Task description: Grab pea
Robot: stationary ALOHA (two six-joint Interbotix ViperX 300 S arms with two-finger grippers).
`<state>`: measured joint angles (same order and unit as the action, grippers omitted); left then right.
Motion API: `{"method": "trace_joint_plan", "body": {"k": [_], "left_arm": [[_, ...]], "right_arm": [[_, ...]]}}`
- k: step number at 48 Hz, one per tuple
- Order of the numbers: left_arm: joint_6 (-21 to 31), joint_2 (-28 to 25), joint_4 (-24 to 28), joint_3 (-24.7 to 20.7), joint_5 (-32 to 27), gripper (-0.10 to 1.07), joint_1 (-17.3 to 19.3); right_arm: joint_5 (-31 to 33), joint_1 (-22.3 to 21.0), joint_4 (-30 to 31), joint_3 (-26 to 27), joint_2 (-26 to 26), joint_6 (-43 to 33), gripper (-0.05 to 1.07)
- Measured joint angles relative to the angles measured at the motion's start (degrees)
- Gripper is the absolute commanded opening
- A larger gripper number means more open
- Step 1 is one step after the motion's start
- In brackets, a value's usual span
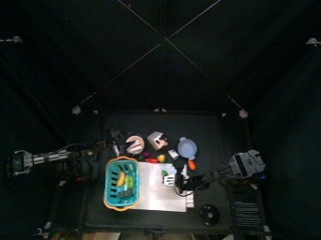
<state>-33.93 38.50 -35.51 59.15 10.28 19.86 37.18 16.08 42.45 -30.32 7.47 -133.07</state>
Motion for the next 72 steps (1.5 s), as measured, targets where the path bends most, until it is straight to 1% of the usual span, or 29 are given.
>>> {"method": "trace_joint_plan", "body": {"k": [8,15,18,24,28,33,38,45,53,66,72], "left_arm": [[0.0,0.09,-0.09,0.0,0.0,0.89,-0.09],[-0.09,0.0,-0.09,0.0,-0.7,0.89,-0.62],[-0.44,0.0,0.09,0.0,-2.81,0.89,-1.14],[-0.35,0.0,2.11,-0.18,-8.79,0.89,-2.29],[-0.18,0.09,2.72,-0.35,-11.43,0.89,-2.72],[-0.26,0.0,2.99,-0.35,-13.71,0.89,-2.99],[-0.7,0.09,3.52,-0.35,-14.06,0.89,-3.52],[-0.53,0.26,5.01,-0.35,-12.83,0.89,-3.78],[-0.53,0.88,5.27,-0.35,-10.28,0.89,-3.87],[-0.53,0.97,5.27,-0.26,-9.67,0.89,-3.96],[-0.53,0.97,5.36,-0.26,-9.67,0.89,-3.96]], "right_arm": [[0.35,0.09,0.35,-1.76,-4.22,3.25,0.9],[0.26,0.35,0.44,-2.81,-7.03,7.65,0.9],[-0.18,0.35,0.44,-3.08,-7.56,9.84,0.9],[-1.41,0.09,0.18,-3.08,-7.82,13.54,0.9],[-1.93,-0.7,-0.18,-3.08,-7.73,15.64,0.9],[-2.02,-1.23,-1.41,-2.46,-6.33,16.44,0.9],[-2.11,-1.41,-1.85,-1.85,-4.75,16.44,0.9],[-2.37,-1.41,-1.76,-0.7,-2.64,16.52,0.9],[-2.55,-1.85,-1.67,0.09,0.35,16.52,0.9],[-2.72,-2.37,-1.23,1.67,4.57,16.61,0.89],[-2.64,-2.55,-1.32,1.76,5.27,16.61,0.86]]}}
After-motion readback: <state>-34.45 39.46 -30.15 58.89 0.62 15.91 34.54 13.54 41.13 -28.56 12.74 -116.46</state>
